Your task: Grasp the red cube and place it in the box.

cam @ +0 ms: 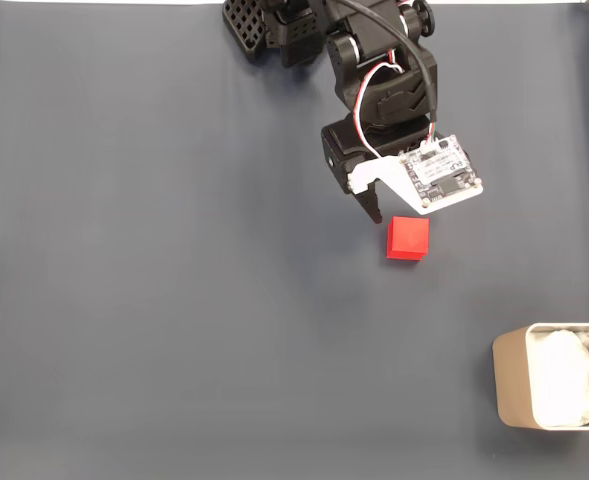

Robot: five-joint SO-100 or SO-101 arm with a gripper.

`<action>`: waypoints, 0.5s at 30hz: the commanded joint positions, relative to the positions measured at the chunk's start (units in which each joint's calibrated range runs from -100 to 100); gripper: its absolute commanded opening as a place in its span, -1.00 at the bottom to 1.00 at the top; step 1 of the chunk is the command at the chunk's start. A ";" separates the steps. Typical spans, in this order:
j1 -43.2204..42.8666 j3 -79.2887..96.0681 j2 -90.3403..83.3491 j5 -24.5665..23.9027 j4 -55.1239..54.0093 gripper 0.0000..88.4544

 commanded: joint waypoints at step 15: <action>0.88 0.30 5.83 0.15 -7.25 0.01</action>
